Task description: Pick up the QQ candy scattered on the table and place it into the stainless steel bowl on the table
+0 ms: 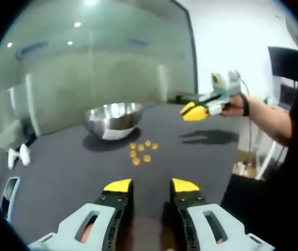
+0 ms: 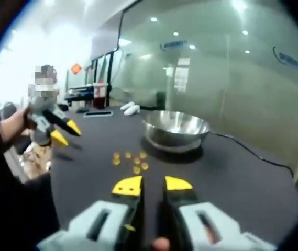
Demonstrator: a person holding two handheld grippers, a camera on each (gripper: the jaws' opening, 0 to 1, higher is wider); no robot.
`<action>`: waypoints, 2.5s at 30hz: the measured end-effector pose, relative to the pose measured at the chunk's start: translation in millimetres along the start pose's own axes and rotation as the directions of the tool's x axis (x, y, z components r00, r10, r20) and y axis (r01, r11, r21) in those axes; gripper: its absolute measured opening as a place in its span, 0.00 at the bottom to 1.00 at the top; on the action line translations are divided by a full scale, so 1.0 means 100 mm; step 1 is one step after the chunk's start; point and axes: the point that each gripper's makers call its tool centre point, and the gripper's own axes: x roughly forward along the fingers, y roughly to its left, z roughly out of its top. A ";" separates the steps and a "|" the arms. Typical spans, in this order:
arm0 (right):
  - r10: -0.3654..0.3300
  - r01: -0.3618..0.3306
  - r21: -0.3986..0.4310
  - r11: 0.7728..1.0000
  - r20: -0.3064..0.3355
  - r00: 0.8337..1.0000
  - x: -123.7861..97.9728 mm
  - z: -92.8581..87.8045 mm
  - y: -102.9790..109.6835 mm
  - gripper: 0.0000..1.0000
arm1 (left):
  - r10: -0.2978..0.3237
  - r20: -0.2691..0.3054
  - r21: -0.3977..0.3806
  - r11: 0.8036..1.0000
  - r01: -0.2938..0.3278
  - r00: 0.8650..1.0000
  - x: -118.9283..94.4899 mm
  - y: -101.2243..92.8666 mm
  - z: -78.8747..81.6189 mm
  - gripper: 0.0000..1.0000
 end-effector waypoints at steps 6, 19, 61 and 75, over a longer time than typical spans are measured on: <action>0.047 -0.047 0.008 0.999 -0.015 0.999 0.08 -0.12 0.09 0.16 | 0.030 0.001 0.000 1.000 -0.030 1.000 -0.04 0.11 0.01 0.30; 0.116 -0.116 -0.002 0.993 -0.047 0.992 0.53 -0.13 0.25 0.16 | 0.010 0.003 -0.031 0.999 -0.010 1.000 -0.04 0.07 -0.05 0.30; 0.031 -0.041 0.130 0.991 0.076 0.997 0.69 0.11 0.03 0.09 | -0.004 -0.018 -0.008 1.000 0.004 1.000 0.04 -0.02 -0.07 0.30; -0.135 0.119 0.091 0.989 0.211 0.968 0.61 0.83 -0.40 0.10 | -0.020 -0.013 -0.001 1.000 0.020 1.000 0.09 -0.08 -0.06 0.30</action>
